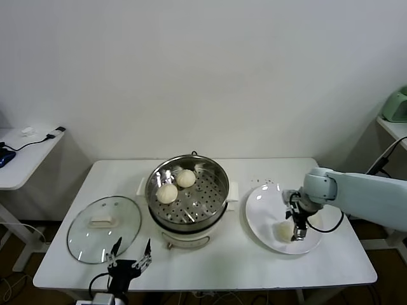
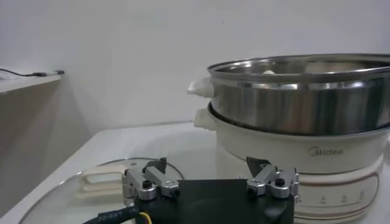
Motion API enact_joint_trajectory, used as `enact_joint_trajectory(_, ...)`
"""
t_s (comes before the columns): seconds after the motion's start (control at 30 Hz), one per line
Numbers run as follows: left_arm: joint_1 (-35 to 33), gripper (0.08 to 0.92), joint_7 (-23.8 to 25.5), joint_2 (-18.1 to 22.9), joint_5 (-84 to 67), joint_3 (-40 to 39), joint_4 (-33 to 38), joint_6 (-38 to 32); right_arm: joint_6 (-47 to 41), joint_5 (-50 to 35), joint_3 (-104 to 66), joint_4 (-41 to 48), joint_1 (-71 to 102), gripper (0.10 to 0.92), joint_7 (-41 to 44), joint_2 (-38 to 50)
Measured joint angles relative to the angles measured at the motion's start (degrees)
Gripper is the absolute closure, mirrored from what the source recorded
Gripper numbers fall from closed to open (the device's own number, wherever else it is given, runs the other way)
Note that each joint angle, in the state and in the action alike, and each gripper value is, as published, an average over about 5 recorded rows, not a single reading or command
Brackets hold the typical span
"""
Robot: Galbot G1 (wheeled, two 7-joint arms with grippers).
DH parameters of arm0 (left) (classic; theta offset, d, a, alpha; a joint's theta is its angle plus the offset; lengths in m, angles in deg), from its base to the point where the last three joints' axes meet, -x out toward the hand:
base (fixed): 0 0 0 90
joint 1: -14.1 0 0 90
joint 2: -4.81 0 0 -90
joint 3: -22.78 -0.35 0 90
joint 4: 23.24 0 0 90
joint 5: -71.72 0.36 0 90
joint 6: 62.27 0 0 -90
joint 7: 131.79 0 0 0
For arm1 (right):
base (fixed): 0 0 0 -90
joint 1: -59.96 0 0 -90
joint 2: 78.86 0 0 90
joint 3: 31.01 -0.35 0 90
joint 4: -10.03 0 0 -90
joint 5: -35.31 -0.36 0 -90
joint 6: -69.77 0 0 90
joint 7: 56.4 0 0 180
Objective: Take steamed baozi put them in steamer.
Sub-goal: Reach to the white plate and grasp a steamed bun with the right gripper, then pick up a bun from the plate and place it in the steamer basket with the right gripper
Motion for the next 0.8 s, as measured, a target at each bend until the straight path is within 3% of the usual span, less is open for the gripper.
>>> enact_joint_trajectory(0.3,-0.26,0.177,0.01,0.02,0.12,0.06,0.41,0.07,0.08,0.41,-0.82,0.03,0.10,0.382,0.43,-0.23)
enact_joint_trajectory(0.8,-0.75,0.177,0.10,0.26,0.93,-0.59,1.90,0.58,6.14,-3.09,6.23,-0.81,-16.21,0.393,6.65,-3.33)
